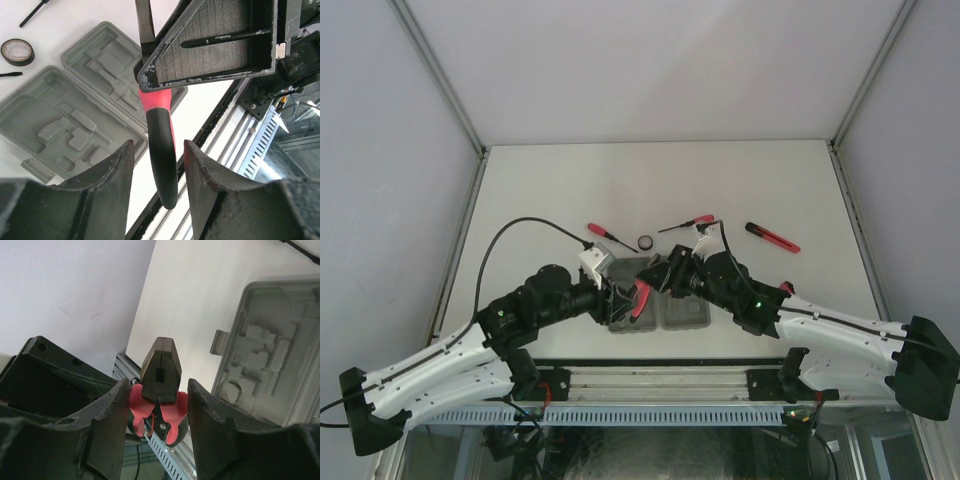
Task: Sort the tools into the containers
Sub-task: Pick up the pliers at the center of the board.
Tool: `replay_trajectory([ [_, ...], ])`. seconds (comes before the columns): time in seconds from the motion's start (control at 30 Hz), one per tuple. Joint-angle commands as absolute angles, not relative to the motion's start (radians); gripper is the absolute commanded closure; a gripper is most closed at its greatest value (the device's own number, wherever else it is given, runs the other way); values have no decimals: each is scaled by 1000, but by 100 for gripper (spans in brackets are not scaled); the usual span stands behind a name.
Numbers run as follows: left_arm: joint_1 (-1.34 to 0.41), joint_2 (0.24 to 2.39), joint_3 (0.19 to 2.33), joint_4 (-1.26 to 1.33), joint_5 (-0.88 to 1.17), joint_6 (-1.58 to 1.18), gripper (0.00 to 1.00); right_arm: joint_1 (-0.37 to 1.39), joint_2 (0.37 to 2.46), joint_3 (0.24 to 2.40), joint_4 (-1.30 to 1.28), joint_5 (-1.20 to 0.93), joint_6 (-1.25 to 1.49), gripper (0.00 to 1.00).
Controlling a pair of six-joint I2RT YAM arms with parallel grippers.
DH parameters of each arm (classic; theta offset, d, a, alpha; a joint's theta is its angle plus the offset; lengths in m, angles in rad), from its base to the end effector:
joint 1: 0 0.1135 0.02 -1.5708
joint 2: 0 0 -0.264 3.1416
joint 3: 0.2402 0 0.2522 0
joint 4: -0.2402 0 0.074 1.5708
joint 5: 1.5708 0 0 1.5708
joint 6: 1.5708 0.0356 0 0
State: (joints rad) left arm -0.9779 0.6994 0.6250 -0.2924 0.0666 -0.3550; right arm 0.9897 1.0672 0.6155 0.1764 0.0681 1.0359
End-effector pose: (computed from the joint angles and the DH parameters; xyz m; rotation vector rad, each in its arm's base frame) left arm 0.0924 -0.1414 0.2858 0.6753 1.9439 -0.9277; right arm 0.1363 0.2031 0.2620 0.1013 2.0703 1.2927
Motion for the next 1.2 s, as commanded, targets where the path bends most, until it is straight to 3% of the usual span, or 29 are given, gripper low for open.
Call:
replay_trajectory([
  [0.0, -982, 698, 664, -245, 99, -343, 53, 988, 1025, 675, 261, 50, 1016, 100],
  [0.17, -982, 716, 666, -235, 118, -344, 65, 992, 1024, 676, 280, 36, 1015, 100],
  [0.4, -982, 723, 667, -222, 113, -355, 99, 995, 1018, 676, 301, 27, 1003, 100],
  [0.6, -982, 702, 656, -193, 95, -379, 100, 995, 1013, 675, 290, 36, 1001, 93],
  [1.17, -982, 623, 627, -166, 25, -406, 100, 1020, 1038, 721, 244, 63, 982, 37],
])
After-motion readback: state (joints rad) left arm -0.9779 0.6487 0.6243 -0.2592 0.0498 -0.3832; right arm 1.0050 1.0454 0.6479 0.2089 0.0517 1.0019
